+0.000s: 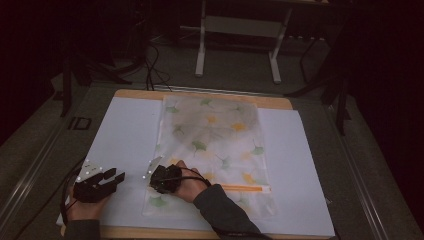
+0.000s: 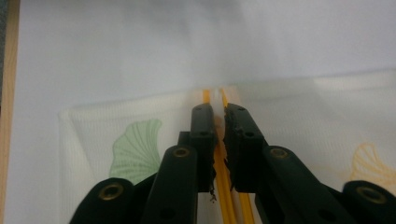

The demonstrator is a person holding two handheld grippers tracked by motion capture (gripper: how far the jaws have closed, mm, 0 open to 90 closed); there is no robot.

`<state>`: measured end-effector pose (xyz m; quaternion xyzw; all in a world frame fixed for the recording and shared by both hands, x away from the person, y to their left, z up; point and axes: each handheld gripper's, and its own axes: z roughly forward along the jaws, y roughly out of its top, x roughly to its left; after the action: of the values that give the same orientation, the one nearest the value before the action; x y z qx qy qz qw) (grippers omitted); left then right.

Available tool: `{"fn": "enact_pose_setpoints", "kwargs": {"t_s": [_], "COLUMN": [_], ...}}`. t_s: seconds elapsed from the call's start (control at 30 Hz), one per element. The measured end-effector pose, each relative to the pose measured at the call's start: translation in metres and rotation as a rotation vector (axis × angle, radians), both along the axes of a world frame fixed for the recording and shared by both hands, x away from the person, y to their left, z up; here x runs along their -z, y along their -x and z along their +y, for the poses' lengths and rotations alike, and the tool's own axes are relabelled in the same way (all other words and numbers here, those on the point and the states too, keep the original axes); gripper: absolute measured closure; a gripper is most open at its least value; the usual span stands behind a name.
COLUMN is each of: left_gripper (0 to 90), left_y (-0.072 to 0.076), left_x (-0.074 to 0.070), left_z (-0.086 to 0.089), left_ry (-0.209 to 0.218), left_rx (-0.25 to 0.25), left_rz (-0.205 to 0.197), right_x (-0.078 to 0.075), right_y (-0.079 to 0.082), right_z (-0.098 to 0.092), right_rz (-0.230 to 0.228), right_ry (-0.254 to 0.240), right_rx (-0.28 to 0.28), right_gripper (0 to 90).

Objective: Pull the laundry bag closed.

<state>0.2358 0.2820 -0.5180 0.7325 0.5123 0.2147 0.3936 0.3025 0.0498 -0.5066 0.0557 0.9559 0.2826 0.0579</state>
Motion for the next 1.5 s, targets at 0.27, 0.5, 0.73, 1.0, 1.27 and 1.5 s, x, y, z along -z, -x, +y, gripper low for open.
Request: {"fn": "enact_pose_setpoints", "kwargs": {"t_s": [0.27, 0.5, 0.73, 1.0, 1.27, 1.5], "left_gripper": [59.2, 59.1, 59.1, 59.1, 59.1, 59.1], "left_y": [0.000, 0.000, 0.000, 0.000, 0.001, 0.002], "left_x": [0.000, 0.000, 0.000, 0.000, -0.002, -0.004], "left_z": [0.000, 0.000, 0.000, 0.000, -0.001, -0.005], "left_ry": [-0.002, 0.000, 0.000, 0.006, 0.012, 0.029], "left_rx": [0.002, 0.002, 0.003, 0.012, 0.025, 0.071], "left_rz": [0.002, 0.003, 0.001, 0.006, 0.010, 0.025], "right_x": [-0.001, 0.002, 0.004, 0.002, -0.002, -0.002], "right_y": [-0.003, -0.010, -0.015, -0.023, -0.019, -0.017], "right_z": [-0.005, 0.007, 0.017, 0.021, 0.026, 0.025], "right_rz": [0.026, 0.068, 0.097, 0.152, 0.104, 0.084], "right_ry": [0.011, 0.078, 0.132, 0.166, 0.217, 0.210], "right_rx": [-0.008, -0.026, -0.035, -0.037, -0.067, -0.070], "right_gripper": [76.6, 73.9, 75.8, 82.9, 83.9, 84.0]}}
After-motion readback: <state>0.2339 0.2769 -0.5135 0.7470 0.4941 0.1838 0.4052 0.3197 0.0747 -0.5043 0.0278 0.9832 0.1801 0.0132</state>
